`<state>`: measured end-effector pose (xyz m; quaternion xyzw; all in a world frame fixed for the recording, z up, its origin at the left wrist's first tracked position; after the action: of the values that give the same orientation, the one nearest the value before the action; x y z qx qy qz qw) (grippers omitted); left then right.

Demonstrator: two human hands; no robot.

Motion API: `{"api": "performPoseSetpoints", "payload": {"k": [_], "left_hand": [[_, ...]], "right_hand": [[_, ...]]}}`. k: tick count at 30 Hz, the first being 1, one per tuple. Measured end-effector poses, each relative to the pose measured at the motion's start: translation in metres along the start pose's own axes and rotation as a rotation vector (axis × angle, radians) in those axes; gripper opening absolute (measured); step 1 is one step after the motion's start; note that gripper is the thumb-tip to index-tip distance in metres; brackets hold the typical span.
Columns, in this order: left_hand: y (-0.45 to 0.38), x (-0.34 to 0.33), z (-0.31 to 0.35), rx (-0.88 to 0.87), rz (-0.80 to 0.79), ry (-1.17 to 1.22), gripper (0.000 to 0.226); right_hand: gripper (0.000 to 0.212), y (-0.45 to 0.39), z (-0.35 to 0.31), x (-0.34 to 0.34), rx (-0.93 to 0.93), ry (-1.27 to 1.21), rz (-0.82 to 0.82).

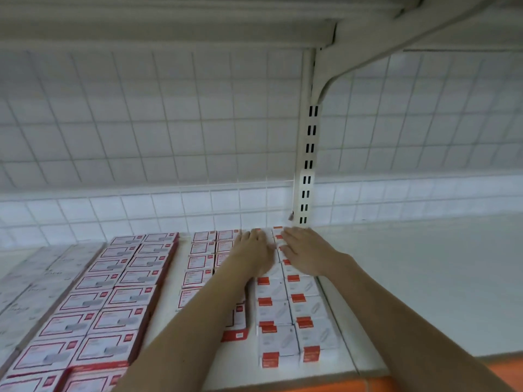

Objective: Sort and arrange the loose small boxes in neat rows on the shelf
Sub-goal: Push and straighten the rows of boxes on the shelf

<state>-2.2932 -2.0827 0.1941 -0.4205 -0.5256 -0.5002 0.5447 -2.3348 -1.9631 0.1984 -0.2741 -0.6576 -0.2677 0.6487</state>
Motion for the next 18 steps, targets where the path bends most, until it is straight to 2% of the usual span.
{"api": "performPoseSetpoints", "payload": {"k": [12,18], "left_hand": [[-0.001,-0.008,0.002,-0.049,0.116,0.109,0.051],[-0.002,-0.009,0.0,-0.063,0.089,0.064,0.055]], "right_hand": [[0.054,-0.006,0.007,-0.012,0.028,-0.119,-0.023],[0.052,-0.005,0.006,-0.013,0.036,-0.126,-0.003]]}}
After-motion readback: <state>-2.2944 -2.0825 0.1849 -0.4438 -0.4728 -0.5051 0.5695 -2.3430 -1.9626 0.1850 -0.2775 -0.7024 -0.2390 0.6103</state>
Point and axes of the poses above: each hand's wrist, its own y-axis away from the middle knuckle, its own x-axis out of the back of the hand, z = x × y, the point moved 4 cm from there along -y, towards the middle knuckle
